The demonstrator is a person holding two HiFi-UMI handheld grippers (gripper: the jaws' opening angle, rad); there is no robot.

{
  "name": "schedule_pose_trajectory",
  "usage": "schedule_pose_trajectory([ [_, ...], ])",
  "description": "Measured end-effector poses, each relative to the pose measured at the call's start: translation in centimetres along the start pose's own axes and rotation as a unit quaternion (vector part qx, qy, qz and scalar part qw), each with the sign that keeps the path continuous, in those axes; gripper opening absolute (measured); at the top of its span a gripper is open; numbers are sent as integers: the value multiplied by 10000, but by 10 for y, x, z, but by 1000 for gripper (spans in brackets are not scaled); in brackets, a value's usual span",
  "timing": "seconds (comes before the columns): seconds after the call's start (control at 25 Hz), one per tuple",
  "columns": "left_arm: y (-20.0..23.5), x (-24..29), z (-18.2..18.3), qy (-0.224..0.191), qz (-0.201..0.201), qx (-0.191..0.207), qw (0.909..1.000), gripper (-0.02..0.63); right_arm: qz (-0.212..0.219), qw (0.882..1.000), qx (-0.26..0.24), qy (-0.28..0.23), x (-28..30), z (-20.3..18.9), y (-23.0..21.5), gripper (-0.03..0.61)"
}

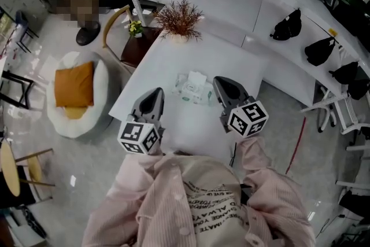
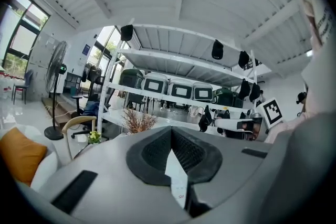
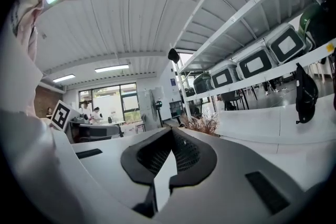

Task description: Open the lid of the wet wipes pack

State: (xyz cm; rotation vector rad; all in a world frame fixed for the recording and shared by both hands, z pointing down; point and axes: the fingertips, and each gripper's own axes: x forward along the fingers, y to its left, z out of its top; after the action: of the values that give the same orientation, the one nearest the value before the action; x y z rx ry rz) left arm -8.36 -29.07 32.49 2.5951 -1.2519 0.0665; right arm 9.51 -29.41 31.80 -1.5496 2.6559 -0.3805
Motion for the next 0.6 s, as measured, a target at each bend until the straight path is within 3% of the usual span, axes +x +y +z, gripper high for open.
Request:
schedule_pose_trajectory([
  [0.32,9,-15,21,-250,236,135,9993,-3,-41,9991,-261,-338,-15,33,-2,0],
  [0.6,12,-25,26,-360,398,197,9984,-3,-160,9985,-306,-417,-25,37,-4,0],
])
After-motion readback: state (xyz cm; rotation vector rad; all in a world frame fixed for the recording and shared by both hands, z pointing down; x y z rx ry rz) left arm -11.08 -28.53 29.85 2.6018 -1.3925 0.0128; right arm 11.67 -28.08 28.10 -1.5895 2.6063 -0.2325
